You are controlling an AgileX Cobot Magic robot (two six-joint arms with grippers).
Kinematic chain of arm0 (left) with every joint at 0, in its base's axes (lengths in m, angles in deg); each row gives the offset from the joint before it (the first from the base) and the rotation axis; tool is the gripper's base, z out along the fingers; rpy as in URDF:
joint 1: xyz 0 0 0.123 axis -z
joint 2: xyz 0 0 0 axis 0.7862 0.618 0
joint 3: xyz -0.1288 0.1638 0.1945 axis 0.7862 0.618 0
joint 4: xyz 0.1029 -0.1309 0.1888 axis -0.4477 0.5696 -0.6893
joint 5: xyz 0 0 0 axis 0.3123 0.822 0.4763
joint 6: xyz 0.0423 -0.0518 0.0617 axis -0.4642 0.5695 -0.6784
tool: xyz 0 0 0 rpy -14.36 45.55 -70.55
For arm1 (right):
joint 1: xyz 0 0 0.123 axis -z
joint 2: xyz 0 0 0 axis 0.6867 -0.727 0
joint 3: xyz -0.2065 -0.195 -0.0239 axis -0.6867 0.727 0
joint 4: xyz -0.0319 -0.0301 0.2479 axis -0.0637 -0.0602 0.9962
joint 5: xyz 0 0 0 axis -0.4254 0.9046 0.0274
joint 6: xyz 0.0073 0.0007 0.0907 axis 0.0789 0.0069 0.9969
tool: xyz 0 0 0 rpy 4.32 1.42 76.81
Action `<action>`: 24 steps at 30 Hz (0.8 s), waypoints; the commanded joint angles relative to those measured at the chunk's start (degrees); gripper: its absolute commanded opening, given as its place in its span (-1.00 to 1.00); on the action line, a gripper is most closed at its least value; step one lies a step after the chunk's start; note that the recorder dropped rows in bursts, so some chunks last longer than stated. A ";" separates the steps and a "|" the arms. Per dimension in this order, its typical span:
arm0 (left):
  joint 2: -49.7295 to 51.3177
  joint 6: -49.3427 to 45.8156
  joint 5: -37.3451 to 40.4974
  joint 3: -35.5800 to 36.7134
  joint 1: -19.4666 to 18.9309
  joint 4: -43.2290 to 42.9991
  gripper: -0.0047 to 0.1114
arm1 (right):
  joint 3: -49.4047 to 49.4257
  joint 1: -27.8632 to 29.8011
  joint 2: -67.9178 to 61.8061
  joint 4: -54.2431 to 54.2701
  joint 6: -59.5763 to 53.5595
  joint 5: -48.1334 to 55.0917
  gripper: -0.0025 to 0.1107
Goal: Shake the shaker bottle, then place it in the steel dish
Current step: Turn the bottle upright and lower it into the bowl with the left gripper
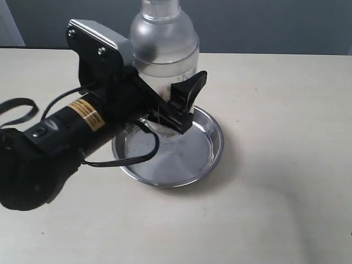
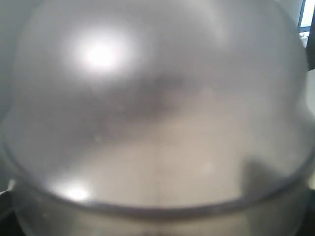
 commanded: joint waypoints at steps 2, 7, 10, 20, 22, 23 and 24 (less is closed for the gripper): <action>10.31 1.08 -11.97 -0.57 0.01 5.21 -0.92 | 0.07 -0.01 0.22 -0.26 -0.03 -0.76 -0.97; 15.91 3.49 -19.04 -0.57 0.01 4.11 -0.92 | 0.07 -0.01 0.22 -0.26 -0.03 -0.76 -0.97; 18.48 3.84 -20.07 -0.57 0.01 6.95 -0.92 | 0.07 -0.01 0.22 -0.26 -0.03 -0.76 -0.97; 25.59 10.28 -20.07 -1.48 0.01 13.08 -0.92 | 0.07 -0.01 0.22 -0.26 -0.03 -0.76 -0.97; 26.40 10.16 -20.07 -2.24 0.01 13.08 -0.92 | 0.07 -0.01 0.22 -0.26 -0.03 -0.76 -0.97; 26.95 9.82 -20.07 -2.63 0.01 13.08 -0.92 | 0.07 -0.01 0.22 -0.26 -0.03 -0.76 -0.97; 27.23 9.82 -20.07 -2.99 0.01 13.08 -0.92 | 0.07 -0.01 0.22 -0.26 -0.03 -0.76 -0.97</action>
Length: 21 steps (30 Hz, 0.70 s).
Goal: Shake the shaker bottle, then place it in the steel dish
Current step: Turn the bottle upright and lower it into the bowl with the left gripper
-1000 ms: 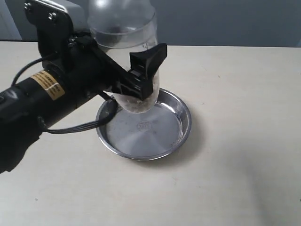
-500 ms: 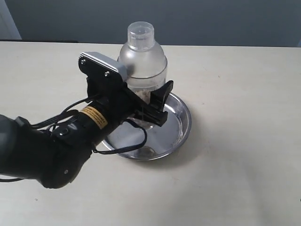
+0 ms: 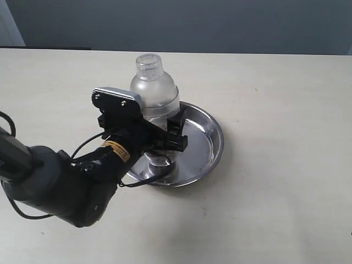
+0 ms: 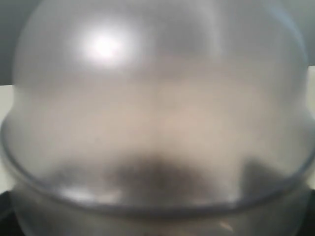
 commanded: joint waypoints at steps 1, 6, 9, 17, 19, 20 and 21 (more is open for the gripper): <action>1.44 0.35 -3.15 -2.28 0.01 0.21 -0.92 | 0.07 -0.01 0.22 -0.26 -0.03 -0.76 -0.97; 2.30 0.21 -3.15 -3.11 0.01 0.21 -0.92 | 0.07 -0.01 0.22 -0.26 -0.03 -0.76 -0.97; 2.61 0.21 -3.15 -3.11 0.01 -0.02 -0.92 | 0.07 -0.01 0.22 -0.26 -0.03 -0.76 -0.97; 2.97 -3.90 -3.15 -3.11 -0.49 -8.17 -0.87 | 0.07 -0.01 0.22 -0.26 -0.03 -0.76 -0.97; 2.97 -4.03 -3.15 -3.11 -0.79 -8.04 -0.66 | 0.07 -0.01 0.22 -0.26 -0.03 -0.76 -0.97; 2.97 -4.03 -3.15 -3.11 -1.04 -7.91 -0.51 | 0.07 -0.01 0.22 -0.26 -0.03 -0.76 -0.97; 2.97 -4.03 -3.15 -3.11 -1.16 -7.44 -0.34 | 0.07 -0.01 0.22 -0.26 -0.03 -0.76 -0.97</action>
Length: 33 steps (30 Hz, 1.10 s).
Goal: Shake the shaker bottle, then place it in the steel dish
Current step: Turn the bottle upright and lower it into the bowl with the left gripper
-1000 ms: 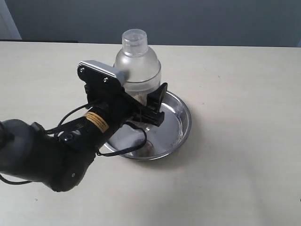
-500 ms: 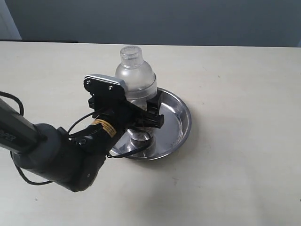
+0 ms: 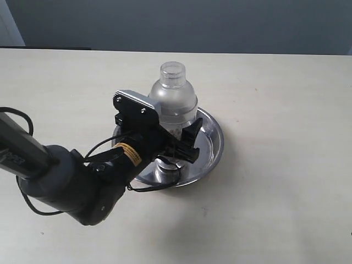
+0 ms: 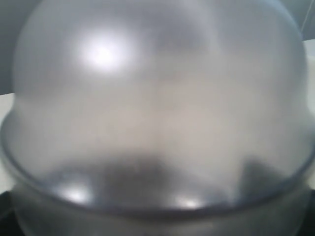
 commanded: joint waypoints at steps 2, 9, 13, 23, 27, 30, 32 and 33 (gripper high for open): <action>-0.35 -0.94 -3.03 -0.45 -1.01 1.68 -0.05 | 0.07 -0.01 0.22 -0.26 -0.03 -0.76 -0.97; -0.35 -0.83 -3.03 -0.48 -1.32 -0.47 0.40 | 0.07 -0.01 0.22 -0.26 -0.03 -0.76 -0.97; -0.35 -0.83 -3.03 -0.48 -1.32 -0.50 0.40 | 0.07 -0.01 0.22 -0.26 -0.03 -0.76 -0.97; -0.35 -2.03 -3.03 -0.48 -1.32 -1.31 0.40 | 0.07 -0.01 0.22 -0.26 -0.03 -0.76 -0.97; -0.35 -0.44 -3.03 -0.48 -1.32 -2.90 0.40 | 0.07 -0.01 0.22 -0.26 -0.03 -0.76 -0.97; -0.35 4.31 -3.03 -0.48 -1.32 -2.02 0.41 | 0.07 -0.01 0.22 -0.26 -0.03 -0.76 -0.97; -0.35 4.73 -3.03 -0.48 -1.32 -1.99 0.51 | 0.07 -0.01 0.22 -0.26 -0.03 -0.76 -0.97; -0.35 4.73 -3.03 -0.48 -1.32 -2.53 0.59 | 0.07 -0.01 0.22 -0.26 -0.03 -0.76 -0.97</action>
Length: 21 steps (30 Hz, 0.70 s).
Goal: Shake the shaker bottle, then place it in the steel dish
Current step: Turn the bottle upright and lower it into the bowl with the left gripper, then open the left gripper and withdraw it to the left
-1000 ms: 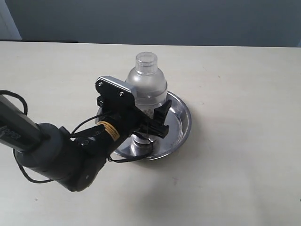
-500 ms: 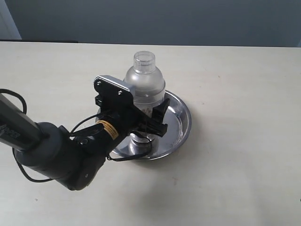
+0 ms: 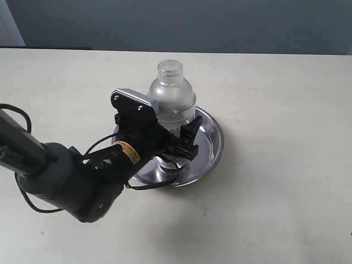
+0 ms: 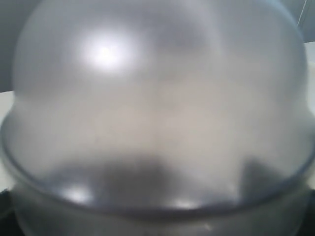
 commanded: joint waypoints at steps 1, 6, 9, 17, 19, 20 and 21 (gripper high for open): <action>-0.38 2.36 -3.03 -0.45 -0.32 -0.69 0.65 | 0.07 -0.01 0.22 -0.26 -0.03 -0.76 -0.97; -0.38 2.80 -3.03 -0.45 -0.32 -2.70 0.84 | 0.07 -0.01 0.22 -0.26 -0.03 -0.76 -0.97; -0.38 2.80 -3.03 -0.45 -0.32 -2.70 0.84 | 0.07 -0.01 0.22 -0.26 -0.03 -0.76 -0.97; -2.40 -2.58 -3.03 -0.45 -0.32 1.95 0.84 | 0.07 -0.01 0.22 -0.26 -0.03 -0.76 -0.97; -4.13 -4.45 -3.03 -0.45 -0.32 2.05 0.83 | 0.07 -0.01 0.22 -0.26 -0.03 -0.76 -0.97; -5.13 -4.87 -3.03 -0.45 -0.32 2.05 0.83 | 0.07 -0.01 0.22 -0.26 -0.03 -0.76 -0.97; -6.11 -4.87 -3.03 -0.45 -0.32 2.05 0.83 | 0.07 -0.01 0.22 -0.26 -0.03 -0.76 -0.97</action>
